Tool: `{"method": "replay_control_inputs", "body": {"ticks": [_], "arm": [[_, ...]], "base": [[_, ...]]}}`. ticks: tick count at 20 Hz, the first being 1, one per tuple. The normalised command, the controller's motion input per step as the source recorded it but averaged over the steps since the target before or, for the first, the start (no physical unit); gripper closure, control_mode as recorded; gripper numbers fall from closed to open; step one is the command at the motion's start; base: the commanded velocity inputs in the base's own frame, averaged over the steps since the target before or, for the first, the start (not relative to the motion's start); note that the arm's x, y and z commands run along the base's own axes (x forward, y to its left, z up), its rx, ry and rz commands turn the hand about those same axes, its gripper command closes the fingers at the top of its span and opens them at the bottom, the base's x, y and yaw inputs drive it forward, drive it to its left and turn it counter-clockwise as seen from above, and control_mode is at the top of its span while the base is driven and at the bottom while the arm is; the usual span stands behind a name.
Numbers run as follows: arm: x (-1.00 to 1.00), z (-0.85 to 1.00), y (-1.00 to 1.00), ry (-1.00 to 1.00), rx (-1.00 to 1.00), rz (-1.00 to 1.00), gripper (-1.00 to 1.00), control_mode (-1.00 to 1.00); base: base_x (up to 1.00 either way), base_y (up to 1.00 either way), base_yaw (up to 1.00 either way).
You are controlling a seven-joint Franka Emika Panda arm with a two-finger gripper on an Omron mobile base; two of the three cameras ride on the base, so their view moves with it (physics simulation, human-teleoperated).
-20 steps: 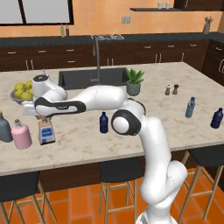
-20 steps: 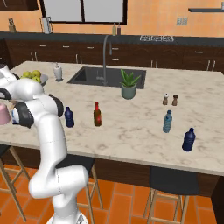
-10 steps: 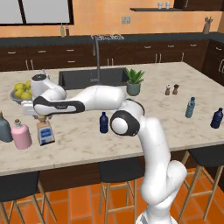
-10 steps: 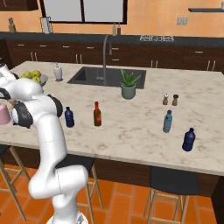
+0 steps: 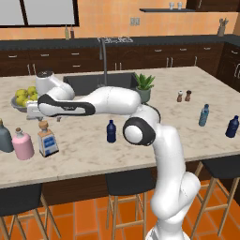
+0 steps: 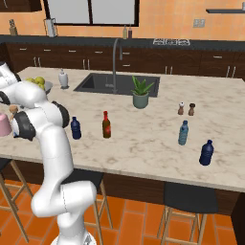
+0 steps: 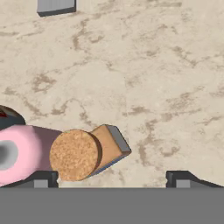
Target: Move the plastic bottles in the middle to the plastics group, and the glass bottles in the middle to the glass group.
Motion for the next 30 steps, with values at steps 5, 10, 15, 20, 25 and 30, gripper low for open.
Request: {"method": "replay_control_inputs", "body": {"ticks": [5,10,15,20,25,30], "arm": [[-0.17,0.49,-0.34,0.00,0.00,-0.02,-1.00,-1.00],[-0.36,0.23,-0.56,0.07,0.00,-0.05,-1.00,-1.00],[-0.30,0.00,-0.97,0.02,0.09,-0.20,-1.00,-1.00],[-0.44,-0.10,-1.00,-0.03,0.13,-0.05,-1.00,-1.00],[-0.55,-0.05,-0.99,-0.03,0.03,0.06,-1.00,-1.00],[-0.69,0.17,-0.77,0.00,-0.13,0.26,-1.00,-1.00]], "base": [[0.00,0.00,0.00],[0.00,0.00,0.00],[0.00,0.00,0.00],[0.00,0.00,0.00],[0.00,0.00,0.00],[0.00,0.00,0.00]]}}
